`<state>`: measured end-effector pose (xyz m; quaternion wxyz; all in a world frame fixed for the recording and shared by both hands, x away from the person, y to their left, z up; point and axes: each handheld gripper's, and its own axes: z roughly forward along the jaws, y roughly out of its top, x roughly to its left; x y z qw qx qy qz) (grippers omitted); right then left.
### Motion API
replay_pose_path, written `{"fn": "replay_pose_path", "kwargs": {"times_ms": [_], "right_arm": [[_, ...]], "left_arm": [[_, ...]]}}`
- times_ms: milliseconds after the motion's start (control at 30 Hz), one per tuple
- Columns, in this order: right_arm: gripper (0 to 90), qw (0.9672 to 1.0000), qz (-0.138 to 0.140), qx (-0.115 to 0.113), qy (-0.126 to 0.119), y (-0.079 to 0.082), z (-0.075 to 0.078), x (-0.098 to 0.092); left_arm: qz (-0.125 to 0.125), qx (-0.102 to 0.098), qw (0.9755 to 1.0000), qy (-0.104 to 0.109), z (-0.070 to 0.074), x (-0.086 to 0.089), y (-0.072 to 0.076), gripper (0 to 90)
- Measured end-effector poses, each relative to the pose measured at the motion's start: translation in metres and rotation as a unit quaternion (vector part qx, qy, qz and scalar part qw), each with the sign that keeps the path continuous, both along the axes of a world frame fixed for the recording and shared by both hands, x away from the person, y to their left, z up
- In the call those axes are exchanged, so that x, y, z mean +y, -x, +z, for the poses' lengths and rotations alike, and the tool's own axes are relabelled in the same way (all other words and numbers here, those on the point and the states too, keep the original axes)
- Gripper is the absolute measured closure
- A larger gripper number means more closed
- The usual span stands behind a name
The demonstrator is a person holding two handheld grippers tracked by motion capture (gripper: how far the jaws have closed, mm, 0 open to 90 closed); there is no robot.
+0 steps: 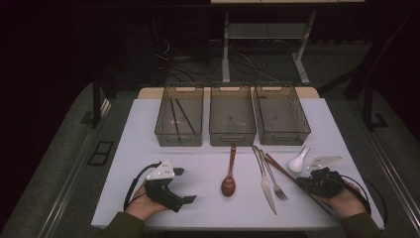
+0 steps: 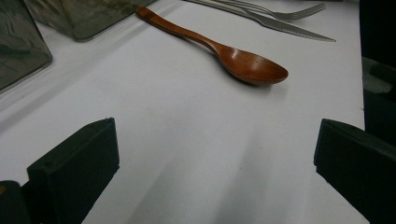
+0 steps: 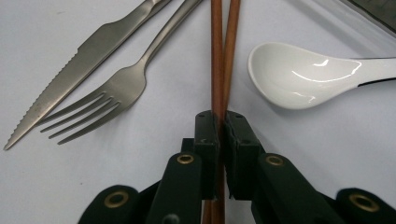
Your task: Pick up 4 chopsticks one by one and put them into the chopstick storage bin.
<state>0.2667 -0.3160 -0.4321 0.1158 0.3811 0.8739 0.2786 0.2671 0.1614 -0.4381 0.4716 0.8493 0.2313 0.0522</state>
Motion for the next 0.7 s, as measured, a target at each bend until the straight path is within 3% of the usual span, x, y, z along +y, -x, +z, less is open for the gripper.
{"fn": "replay_pose_path", "kwargs": {"times_ms": [233,700], "right_arm": [[84.4,1.0,0.001,0.002,-0.01,0.0005,0.0022,-0.0008],[84.5,0.9986,0.007,0.002,-0.053,0.0002,0.0083,-0.0065]], "left_arm": [[-0.001,0.0,1.0,-0.001,-0.0001,-0.0002,0.0,0.0],[-0.003,0.0,1.0,-0.001,-0.0002,-0.0002,-0.0002,0.0]]}}
